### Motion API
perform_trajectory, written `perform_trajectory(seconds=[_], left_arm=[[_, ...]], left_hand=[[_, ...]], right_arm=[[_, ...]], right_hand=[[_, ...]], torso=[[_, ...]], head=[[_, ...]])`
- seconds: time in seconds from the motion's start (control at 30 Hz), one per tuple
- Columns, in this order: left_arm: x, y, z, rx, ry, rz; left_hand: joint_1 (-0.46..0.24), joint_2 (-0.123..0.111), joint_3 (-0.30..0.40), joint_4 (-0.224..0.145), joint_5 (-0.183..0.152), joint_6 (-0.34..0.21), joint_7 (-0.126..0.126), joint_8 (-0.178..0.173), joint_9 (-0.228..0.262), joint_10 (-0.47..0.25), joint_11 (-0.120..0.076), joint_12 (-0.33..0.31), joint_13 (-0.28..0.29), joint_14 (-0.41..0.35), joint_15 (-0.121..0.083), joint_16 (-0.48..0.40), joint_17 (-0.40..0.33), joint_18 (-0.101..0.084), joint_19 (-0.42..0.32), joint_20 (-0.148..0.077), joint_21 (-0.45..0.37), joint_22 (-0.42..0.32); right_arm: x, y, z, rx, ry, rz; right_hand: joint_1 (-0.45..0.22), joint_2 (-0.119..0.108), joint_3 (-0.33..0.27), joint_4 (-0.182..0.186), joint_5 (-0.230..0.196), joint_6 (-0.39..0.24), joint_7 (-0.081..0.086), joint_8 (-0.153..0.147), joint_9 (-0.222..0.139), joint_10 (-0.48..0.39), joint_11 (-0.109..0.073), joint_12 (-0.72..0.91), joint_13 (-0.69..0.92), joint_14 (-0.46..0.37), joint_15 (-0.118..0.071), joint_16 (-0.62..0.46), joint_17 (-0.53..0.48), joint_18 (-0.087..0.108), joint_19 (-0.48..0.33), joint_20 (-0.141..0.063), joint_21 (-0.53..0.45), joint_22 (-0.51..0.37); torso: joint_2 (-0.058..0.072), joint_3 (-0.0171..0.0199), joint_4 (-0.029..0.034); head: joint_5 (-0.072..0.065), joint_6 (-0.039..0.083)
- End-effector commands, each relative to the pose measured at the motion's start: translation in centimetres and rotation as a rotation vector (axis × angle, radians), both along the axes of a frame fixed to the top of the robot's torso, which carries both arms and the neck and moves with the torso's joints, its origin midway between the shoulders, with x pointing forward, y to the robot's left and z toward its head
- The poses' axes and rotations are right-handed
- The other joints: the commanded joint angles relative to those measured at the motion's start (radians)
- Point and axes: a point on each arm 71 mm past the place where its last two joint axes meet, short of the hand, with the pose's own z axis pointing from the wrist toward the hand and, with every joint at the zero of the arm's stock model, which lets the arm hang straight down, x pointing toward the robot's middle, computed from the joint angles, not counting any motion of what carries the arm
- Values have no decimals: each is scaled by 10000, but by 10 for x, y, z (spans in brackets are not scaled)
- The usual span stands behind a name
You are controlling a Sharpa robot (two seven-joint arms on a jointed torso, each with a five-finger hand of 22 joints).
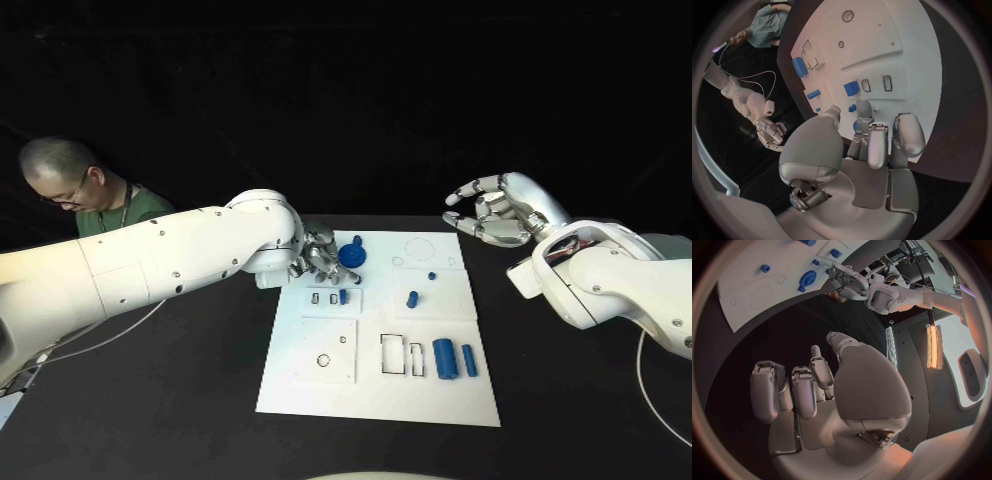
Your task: Assemble the parts on the task board
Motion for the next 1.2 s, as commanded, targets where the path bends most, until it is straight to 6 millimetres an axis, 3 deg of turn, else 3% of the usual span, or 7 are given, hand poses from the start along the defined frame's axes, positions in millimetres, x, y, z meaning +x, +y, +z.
perform_trajectory(seconds=[0.03,0.17,0.8,1.2], left_arm=[[-1,-2,-2,115,351,-102],[-1,-2,-4,182,466,-133],[-2,-3,-10,431,827,-336],[-4,-6,-11,412,956,-444]], left_hand=[[127,17,93,-48,32,-77,9,-41,14,-38,55,66,27,780,-32,72,1558,-30,60,11,-17,23],[149,-9,109,-43,28,-49,2,-22,31,-20,53,127,84,789,-34,101,1592,-41,89,12,9,82],[160,48,206,-24,33,-2,-10,12,70,-48,43,131,70,806,-39,150,1647,-65,152,10,68,206],[319,-8,371,-56,35,0,-26,26,119,-53,26,199,114,813,-51,178,1671,-74,183,2,96,259]], right_arm=[[0,1,-1,-143,67,96],[0,1,-1,-144,56,85],[1,3,-3,-101,36,185],[1,7,-5,-77,75,362]], right_hand=[[-4,-76,92,-12,133,-71,20,66,-12,5,-41,-37,-19,831,-91,-49,1816,116,129,-87,-67,1615],[-23,-90,115,-1,206,-70,21,74,-15,9,-41,-32,-19,832,-92,-48,1819,115,131,-87,-68,1616],[-33,-109,167,0,325,-90,24,79,-25,26,-39,-12,-6,839,-91,-39,1844,106,154,-87,-37,1638],[-38,-107,186,3,365,-85,24,86,-26,43,-40,5,7,845,-91,-29,1867,99,170,-88,-9,1656]], torso=[[3,2,-10],[-2,22,-3],[0,7,-4],[-4,7,7]], head=[[-40,-7],[-39,-46],[-27,-112],[-37,-85]])
